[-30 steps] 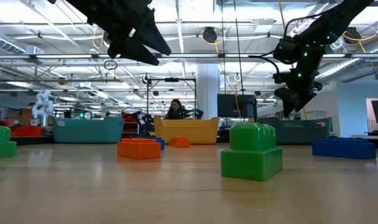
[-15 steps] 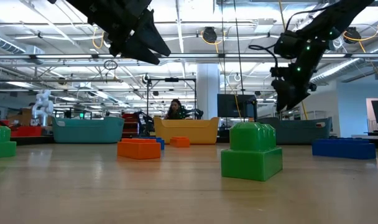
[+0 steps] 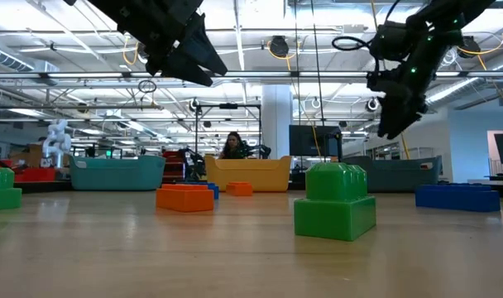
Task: Sort & place blocks by color
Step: Put the blue game piece into the blue bin
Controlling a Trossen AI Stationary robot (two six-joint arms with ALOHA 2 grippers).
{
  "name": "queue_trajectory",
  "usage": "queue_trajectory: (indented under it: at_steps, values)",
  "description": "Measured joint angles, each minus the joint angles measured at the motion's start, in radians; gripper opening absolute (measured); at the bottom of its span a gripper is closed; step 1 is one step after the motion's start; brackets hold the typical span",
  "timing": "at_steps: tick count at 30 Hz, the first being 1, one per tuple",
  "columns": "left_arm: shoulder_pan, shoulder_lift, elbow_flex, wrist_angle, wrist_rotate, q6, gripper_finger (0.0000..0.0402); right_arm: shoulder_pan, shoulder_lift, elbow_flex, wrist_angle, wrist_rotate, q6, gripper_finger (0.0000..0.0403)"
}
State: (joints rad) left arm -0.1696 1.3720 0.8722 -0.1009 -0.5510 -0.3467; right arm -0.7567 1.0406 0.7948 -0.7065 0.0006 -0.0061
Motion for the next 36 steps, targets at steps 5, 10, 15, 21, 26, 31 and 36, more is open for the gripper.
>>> queue_trajectory:
  at_steps: [5,10,15,21,26,31,36]
  values:
    - [0.000,0.000,0.000,0.000,0.000,0.001,0.0273,0.079,0.001,0.000,-0.160,0.145,0.056,0.0278]
    - [0.000,0.000,0.000,0.000,0.000,0.010,0.0273,0.128,0.003,0.000,-0.250,0.181,0.070,0.0275]
    - [0.000,0.000,0.000,-0.001,0.000,0.012,0.0273,0.181,0.003,0.000,-0.304,0.181,0.100,0.0274]
    - [0.000,0.000,0.000,-0.002,0.000,0.011,0.0273,0.216,0.012,0.000,-0.351,0.182,0.142,0.0274]
    - [0.001,0.000,0.000,-0.002,0.001,-0.005,0.0273,0.248,0.021,-0.049,-0.314,0.158,0.156,0.0274]
    - [0.014,0.000,0.001,-0.025,0.030,-0.049,0.0274,0.314,0.025,-0.054,-0.250,0.075,0.156,0.0274]
    - [0.010,0.000,0.001,-0.130,0.142,-0.015,0.0274,0.370,0.025,-0.050,-0.223,0.051,0.159,0.0274]
